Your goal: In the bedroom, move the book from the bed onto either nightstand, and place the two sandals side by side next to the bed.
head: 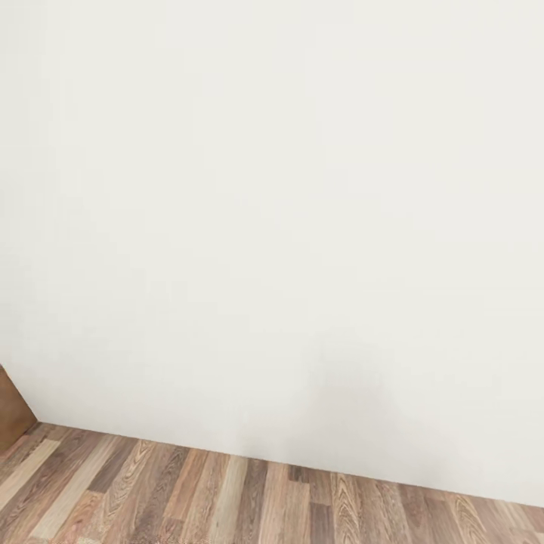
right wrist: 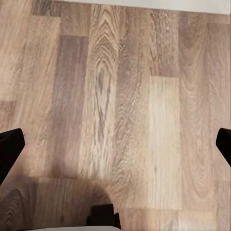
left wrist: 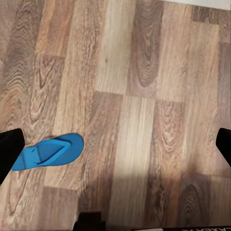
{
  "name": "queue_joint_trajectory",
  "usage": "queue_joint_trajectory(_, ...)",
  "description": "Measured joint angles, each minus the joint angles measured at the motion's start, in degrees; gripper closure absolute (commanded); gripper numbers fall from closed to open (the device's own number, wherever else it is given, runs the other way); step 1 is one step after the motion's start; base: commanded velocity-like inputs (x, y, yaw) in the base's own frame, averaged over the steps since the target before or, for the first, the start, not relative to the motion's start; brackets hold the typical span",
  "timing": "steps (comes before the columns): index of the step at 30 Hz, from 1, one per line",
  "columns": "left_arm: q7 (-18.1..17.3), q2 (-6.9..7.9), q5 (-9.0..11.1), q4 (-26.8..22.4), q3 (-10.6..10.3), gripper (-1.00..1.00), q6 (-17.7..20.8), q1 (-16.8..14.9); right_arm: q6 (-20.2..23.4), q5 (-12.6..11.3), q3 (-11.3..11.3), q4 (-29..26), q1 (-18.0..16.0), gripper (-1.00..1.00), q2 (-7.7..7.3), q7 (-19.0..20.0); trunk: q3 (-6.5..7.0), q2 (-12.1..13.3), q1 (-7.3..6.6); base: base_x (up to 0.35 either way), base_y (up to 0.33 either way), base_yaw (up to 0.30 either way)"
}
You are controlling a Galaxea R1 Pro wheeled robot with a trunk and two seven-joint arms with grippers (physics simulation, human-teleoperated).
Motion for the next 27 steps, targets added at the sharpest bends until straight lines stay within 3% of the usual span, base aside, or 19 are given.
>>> queue_joint_trajectory(27, 0.0, 0.00, 0.0, 0.0, 0.0, -1.00, 0.0, 0.0, 0.0, 0.0, 0.0, 0.0, 0.0, -1.00, 0.00, 0.0, 0.00, 0.0, 0.00, 0.000, 0.000, 0.281)
